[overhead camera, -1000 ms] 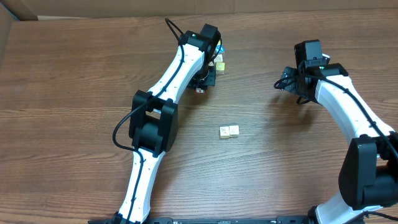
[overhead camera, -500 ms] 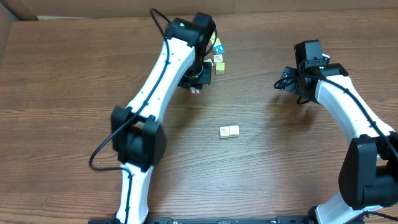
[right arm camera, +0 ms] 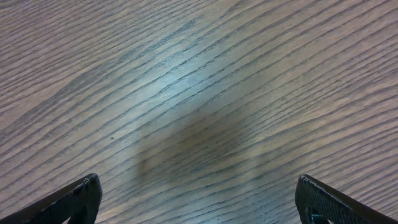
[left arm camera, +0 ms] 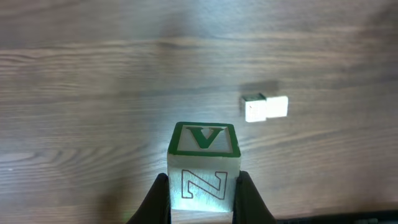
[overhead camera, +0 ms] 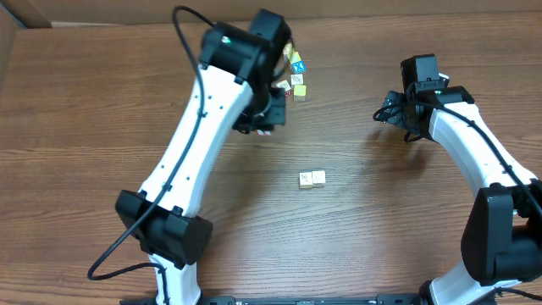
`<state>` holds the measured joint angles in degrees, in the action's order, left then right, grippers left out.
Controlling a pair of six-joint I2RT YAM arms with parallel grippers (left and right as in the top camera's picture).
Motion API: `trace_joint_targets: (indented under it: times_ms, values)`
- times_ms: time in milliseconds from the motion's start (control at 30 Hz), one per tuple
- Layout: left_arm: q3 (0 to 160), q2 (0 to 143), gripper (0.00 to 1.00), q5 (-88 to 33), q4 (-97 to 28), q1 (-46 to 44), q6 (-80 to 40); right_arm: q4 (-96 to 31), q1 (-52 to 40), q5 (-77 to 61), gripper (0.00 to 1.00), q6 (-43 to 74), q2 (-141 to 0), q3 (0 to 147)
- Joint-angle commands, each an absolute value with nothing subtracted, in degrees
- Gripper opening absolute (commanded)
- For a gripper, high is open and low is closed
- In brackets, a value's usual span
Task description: Flip 4 blocks
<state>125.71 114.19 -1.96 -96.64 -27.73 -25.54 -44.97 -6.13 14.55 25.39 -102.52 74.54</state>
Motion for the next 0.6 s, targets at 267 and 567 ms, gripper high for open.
trace_joint_targets:
  times_ms: [267,567]
  values:
    - [115.09,113.36,0.08,2.57,-95.48,-34.59,-35.0,-44.62,-6.24,15.4,1.0,25.06,-102.13,75.44]
    - [102.94,113.36,0.09,1.78,-85.49,-34.74,-37.3,-44.62,-6.24,15.4,1.0,25.06,-102.13,75.44]
